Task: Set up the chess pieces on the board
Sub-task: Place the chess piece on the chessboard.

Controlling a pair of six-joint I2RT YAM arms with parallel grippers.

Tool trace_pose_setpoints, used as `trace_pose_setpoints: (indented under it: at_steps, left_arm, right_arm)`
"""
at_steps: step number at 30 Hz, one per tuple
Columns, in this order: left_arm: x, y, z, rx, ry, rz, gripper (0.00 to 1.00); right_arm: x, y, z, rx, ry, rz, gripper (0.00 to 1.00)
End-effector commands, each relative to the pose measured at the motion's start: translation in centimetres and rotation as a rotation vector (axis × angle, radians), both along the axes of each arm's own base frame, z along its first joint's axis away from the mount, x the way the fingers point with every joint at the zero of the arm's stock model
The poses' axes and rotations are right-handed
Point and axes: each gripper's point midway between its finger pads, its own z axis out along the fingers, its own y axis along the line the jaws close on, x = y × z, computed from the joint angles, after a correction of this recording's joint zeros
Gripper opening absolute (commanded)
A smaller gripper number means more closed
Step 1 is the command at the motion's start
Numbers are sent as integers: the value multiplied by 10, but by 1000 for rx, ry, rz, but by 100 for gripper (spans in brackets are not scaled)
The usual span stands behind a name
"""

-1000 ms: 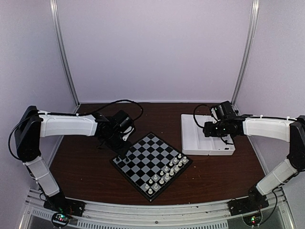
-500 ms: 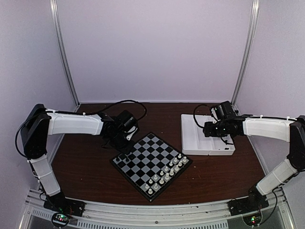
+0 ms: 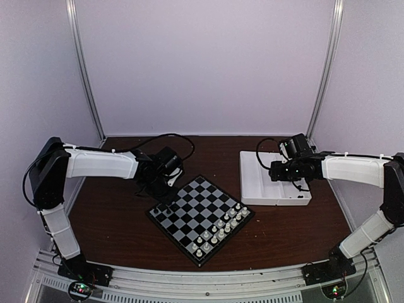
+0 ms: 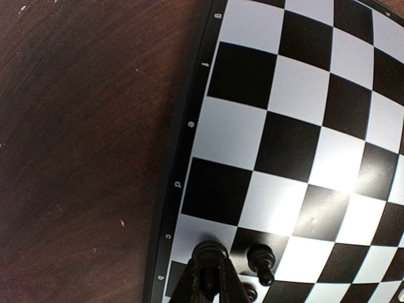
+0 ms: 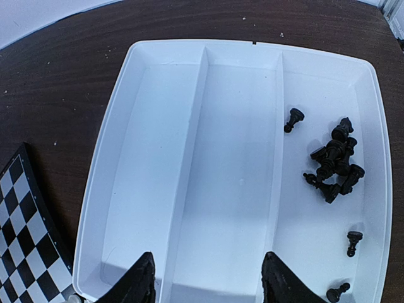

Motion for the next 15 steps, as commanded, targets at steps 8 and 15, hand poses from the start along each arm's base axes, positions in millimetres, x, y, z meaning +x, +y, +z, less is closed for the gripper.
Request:
trace_pose_setpoints:
  at_steps: [8, 15]
  left_arm:
    - [14, -5, 0, -2, -35, -2, 5]
    - [16, -2, 0, 12, -45, 5, 6]
  right_arm:
    - [2, -4, 3, 2, -7, -20, 57]
    - [2, -3, 2, 3, -4, -18, 57]
